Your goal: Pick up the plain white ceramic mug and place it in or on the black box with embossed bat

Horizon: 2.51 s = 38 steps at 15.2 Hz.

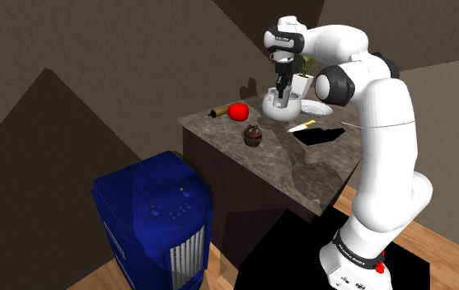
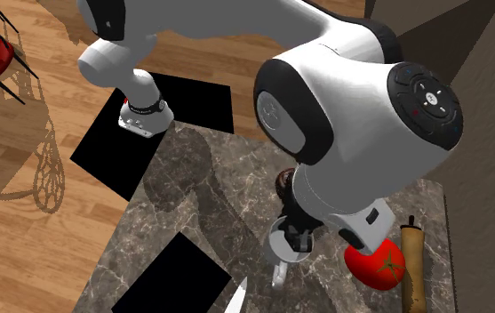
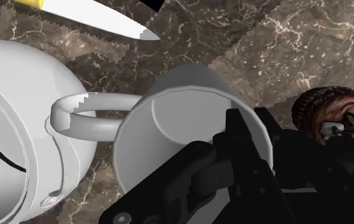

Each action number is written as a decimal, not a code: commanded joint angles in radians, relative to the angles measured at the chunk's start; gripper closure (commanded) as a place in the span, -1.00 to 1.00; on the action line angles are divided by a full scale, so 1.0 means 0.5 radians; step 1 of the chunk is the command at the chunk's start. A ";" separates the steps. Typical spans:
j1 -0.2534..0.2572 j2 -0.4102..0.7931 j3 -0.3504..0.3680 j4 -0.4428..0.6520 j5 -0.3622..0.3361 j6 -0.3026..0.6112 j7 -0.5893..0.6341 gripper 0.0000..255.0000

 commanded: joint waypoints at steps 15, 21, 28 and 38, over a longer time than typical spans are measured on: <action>-0.300 -0.394 -0.196 -0.536 -0.113 0.217 -0.544 1.00; -0.463 -0.407 -0.268 -0.542 -0.105 0.238 -0.776 1.00; -0.440 -0.425 -0.263 -0.756 -0.115 0.433 -0.752 1.00; -0.427 -0.399 -0.251 -1.016 -0.105 0.713 -0.729 1.00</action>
